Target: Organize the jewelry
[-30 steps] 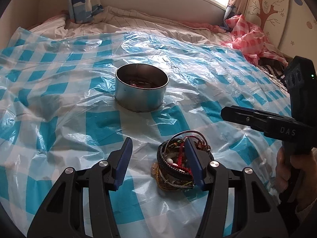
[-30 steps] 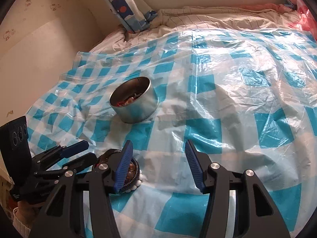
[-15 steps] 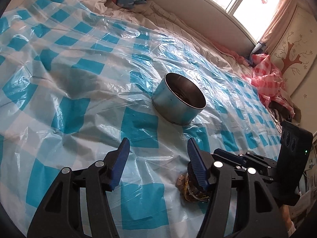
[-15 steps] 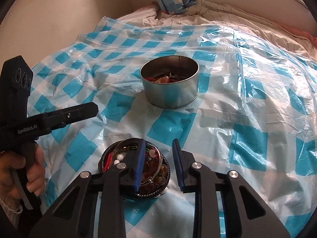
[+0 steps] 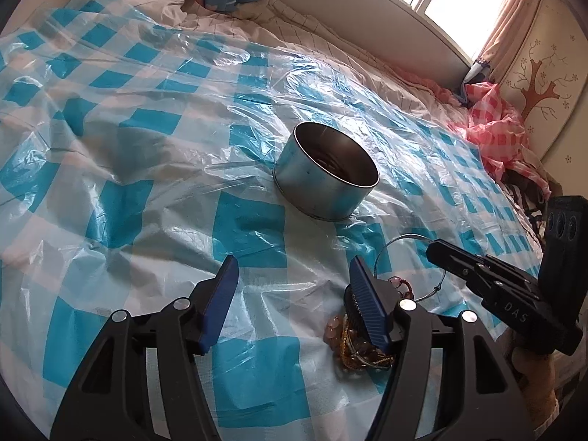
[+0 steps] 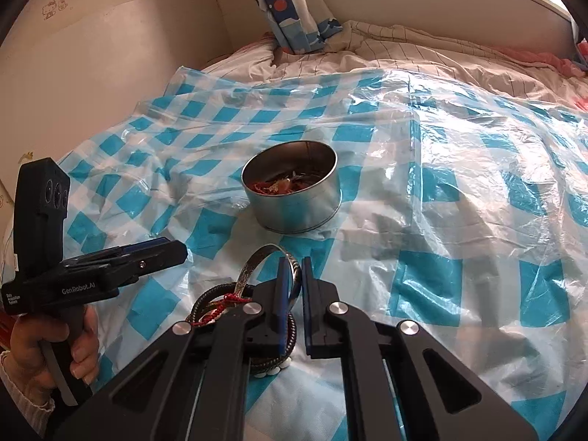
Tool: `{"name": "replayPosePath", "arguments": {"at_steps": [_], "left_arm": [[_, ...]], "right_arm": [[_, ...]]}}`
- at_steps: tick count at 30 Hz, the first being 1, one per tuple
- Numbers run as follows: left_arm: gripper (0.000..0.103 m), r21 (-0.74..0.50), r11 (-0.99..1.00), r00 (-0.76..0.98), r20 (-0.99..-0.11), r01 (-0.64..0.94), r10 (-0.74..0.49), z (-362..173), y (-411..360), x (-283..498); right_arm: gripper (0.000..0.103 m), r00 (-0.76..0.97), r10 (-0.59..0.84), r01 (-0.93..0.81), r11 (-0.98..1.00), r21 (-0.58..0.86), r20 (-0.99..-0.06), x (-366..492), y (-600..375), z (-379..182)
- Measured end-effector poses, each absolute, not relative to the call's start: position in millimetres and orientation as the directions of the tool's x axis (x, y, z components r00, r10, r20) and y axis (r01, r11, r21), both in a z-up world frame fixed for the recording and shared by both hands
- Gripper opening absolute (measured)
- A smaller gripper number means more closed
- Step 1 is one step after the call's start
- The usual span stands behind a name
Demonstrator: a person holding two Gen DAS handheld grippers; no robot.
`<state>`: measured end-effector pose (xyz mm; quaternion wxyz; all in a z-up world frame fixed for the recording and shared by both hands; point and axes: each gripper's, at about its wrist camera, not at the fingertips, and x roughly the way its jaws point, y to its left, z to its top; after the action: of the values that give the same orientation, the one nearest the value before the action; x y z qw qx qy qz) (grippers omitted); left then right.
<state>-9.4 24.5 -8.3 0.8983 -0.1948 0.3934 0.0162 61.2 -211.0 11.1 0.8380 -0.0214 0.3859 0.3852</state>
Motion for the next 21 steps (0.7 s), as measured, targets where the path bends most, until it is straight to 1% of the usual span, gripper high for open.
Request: {"name": "replayPosePath", "arguments": {"at_steps": [5,9,13,18,19,20,21], "left_arm": [[0.063,-0.276,0.949,0.678,-0.728,-0.153,-0.103,-8.4,11.8,-7.1],[0.064,-0.239,0.963,0.675,-0.732,-0.122,-0.097,-7.4,1.9,-5.4],[0.065,-0.197,0.979,0.681,-0.724,-0.050,-0.111,-4.7,-16.1,-1.5],[0.066,-0.126,0.992,0.666,-0.738,0.018,-0.106,-8.1,-40.0,2.1],[0.066,-0.120,0.993,0.664,-0.740,0.022,-0.104,-8.5,-41.1,2.6],[0.066,-0.119,0.993,0.661,-0.743,0.022,-0.104,-9.2,-41.4,2.7],[0.066,-0.121,0.992,0.658,-0.746,0.020,-0.104,-10.1,-40.6,3.0]], "right_arm": [[0.007,0.432,0.560,-0.598,0.764,0.240,-0.707,71.7,-219.0,2.1],[0.007,0.439,0.516,-0.533,0.808,0.249,-0.735,82.2,-231.0,-5.8],[0.007,0.455,0.490,-0.491,0.835,0.250,-0.743,87.1,-241.0,-7.3],[0.007,0.450,0.475,-0.455,0.851,0.264,-0.756,93.1,-251.1,-10.1],[0.012,0.427,0.488,-0.460,0.842,0.281,-0.761,93.8,-250.9,-12.3],[0.018,0.416,0.489,-0.465,0.839,0.283,-0.766,92.9,-249.9,-13.9],[0.034,0.410,0.483,-0.473,0.838,0.273,-0.774,91.3,-247.6,-15.0]]}}
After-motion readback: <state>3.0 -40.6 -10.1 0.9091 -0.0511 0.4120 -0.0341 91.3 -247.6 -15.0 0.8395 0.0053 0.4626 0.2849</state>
